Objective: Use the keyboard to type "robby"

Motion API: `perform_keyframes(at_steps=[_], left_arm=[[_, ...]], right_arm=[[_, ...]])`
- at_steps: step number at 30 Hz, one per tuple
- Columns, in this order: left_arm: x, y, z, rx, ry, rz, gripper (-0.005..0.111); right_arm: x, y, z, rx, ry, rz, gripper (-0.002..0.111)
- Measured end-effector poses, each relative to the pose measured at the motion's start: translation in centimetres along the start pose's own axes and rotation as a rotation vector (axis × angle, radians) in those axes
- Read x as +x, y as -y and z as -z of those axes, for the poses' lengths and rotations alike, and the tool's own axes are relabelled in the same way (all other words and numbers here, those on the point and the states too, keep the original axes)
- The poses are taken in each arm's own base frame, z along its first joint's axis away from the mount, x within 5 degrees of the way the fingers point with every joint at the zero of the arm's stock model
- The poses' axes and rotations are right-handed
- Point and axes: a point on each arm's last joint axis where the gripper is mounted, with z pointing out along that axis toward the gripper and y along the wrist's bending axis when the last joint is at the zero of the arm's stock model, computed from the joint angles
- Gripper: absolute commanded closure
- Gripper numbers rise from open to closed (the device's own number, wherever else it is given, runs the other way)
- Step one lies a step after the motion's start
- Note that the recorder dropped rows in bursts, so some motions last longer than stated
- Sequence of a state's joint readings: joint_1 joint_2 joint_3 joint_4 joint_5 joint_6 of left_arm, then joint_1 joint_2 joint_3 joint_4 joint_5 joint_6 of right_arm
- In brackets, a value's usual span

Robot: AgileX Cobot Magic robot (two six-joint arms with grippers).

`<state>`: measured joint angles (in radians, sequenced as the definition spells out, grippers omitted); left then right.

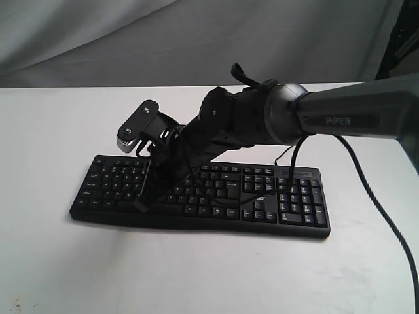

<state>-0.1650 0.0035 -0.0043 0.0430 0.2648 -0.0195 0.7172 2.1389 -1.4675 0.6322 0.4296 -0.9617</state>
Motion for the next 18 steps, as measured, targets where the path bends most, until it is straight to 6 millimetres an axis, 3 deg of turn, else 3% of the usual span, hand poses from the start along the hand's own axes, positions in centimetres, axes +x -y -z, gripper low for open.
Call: perform_keyframes(at_steps=[7,18], left_arm=[[0.0,0.0,0.0,0.000,0.000,0.000,0.107],[0.0,0.0,0.0,0.000,0.000,0.000,0.107]], right_arm=[[-1.6,0.4,0.2,-0.012,0.031,0.008,0.108],[0.3,0.3,-1.9,-0.045,-0.077,-0.002,0.108]])
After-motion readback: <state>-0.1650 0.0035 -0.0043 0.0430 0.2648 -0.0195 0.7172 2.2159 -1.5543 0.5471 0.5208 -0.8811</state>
